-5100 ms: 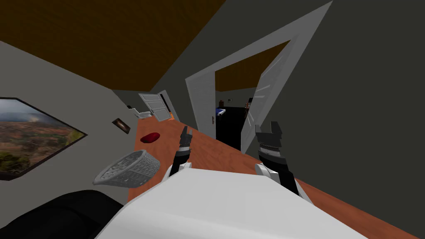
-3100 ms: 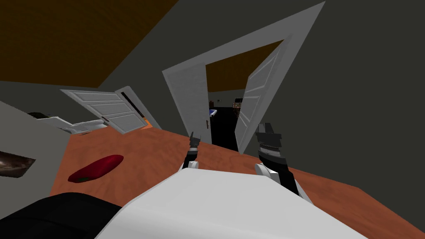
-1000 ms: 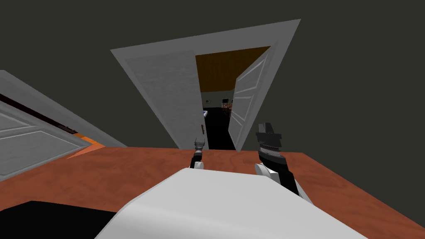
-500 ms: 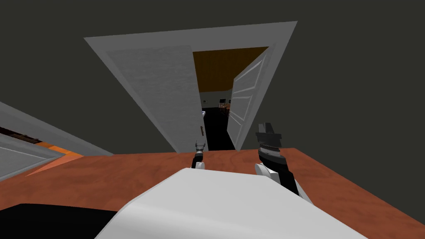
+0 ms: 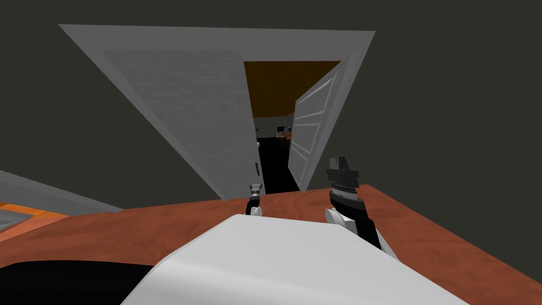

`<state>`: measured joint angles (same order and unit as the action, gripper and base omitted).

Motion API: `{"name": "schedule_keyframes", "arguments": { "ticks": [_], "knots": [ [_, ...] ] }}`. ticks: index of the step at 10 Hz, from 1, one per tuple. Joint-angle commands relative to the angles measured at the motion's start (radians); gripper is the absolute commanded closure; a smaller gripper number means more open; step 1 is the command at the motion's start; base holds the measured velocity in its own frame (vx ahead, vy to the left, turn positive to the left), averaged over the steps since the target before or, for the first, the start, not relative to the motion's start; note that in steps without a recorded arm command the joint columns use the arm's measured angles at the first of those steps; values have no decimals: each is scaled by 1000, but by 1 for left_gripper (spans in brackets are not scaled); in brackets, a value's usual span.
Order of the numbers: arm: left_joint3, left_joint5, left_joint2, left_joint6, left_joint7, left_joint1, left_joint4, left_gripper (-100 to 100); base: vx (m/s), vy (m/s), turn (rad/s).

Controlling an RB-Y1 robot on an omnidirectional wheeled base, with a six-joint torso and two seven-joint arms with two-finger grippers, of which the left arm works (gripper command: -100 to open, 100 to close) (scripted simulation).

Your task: Push the door open

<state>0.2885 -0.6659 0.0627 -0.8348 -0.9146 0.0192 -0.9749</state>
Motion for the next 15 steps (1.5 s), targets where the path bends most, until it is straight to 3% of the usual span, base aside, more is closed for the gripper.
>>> {"name": "schedule_keyframes", "arguments": {
  "ticks": [1, 3, 9, 10, 11, 15],
  "knots": [
    [7, -22, -3, -13, -28, -15, 36, -100, 49, 78, -108],
    [18, -57, -9, -29, -67, -38, 92, -100, 47, 109, -126],
    [40, -128, -27, -61, -147, -86, 203, -100, 55, 102, -96],
    [38, -120, -26, -59, -137, -82, 194, -100, 27, 50, -23],
    [37, -123, -14, -61, -144, -83, 199, -100, 104, 26, -27],
    [32, -127, -1, -63, -152, -85, 206, -100, 176, 49, -24]
  ]
}}
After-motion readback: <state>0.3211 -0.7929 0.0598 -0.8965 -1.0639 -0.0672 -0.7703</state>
